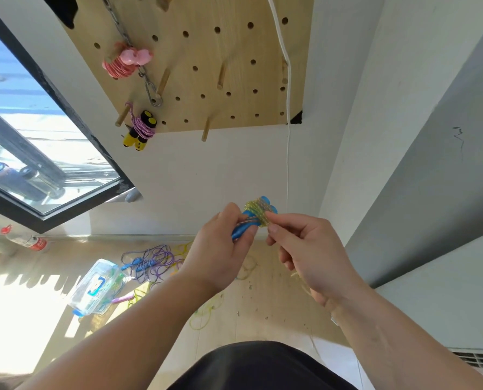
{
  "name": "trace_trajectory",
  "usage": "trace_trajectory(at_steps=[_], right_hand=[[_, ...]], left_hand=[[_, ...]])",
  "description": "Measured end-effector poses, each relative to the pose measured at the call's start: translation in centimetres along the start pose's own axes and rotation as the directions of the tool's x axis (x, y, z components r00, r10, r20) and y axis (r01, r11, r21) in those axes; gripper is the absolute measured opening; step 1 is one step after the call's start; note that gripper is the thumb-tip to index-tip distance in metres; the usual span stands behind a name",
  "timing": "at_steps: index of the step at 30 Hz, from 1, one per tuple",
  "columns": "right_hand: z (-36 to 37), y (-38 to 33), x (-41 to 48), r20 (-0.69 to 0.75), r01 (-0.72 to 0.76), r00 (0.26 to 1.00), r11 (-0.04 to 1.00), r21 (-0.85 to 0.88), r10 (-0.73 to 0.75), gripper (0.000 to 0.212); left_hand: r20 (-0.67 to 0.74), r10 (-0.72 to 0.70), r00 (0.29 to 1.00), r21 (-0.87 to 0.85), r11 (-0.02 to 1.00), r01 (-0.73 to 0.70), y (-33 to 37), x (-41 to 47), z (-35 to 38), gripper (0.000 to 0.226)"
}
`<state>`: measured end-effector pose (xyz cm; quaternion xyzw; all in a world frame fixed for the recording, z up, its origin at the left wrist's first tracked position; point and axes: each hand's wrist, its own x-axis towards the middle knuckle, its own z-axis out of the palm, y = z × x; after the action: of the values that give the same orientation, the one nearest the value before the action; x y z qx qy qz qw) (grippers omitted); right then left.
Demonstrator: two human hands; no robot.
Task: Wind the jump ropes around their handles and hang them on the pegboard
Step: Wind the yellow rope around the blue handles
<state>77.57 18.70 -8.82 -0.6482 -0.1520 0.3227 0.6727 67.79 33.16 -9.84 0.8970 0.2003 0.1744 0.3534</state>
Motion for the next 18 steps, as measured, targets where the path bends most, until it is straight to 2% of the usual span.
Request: trace_trajectory(at_steps=[3,5,7,11,14,18], right_hand=[[-0.2,0.4,0.0,-0.042,0.071,0.996,0.995,-0.068,-0.074,0.011],[-0.1,0.9,-0.1,-0.019,0.098,0.995,0.989,-0.107,-0.101,0.011],[0.1,1.3,-0.3,0.016,0.104,0.995,0.988,-0.117,-0.103,0.013],[-0.3,1.7,0.1,0.071,0.095,0.993,0.995,-0.030,-0.093,0.014],[-1.3,1.8,0.5,0.164,0.114,0.981,0.990,-0.079,-0.100,0.021],[-2.2,1.9,1.2,0.291,0.144,0.951,0.981,-0.130,-0.101,0.030]], left_hand=[[-0.080,-0.175,0.981,-0.241,0.959,0.152,0.7,0.5,-0.4,0.020],[-0.072,-0.329,0.941,-0.468,0.845,0.259,1.3,1.1,-0.7,0.016],[-0.006,-0.395,0.919,-0.624,0.719,0.305,2.0,1.2,-0.9,0.015],[0.169,-0.425,0.889,-0.781,0.493,0.384,3.3,0.5,-0.9,0.020],[0.297,-0.399,0.867,-0.846,0.311,0.433,4.1,0.1,-1.1,0.022],[0.411,-0.355,0.840,-0.856,0.168,0.489,4.3,0.0,-1.4,0.020]])
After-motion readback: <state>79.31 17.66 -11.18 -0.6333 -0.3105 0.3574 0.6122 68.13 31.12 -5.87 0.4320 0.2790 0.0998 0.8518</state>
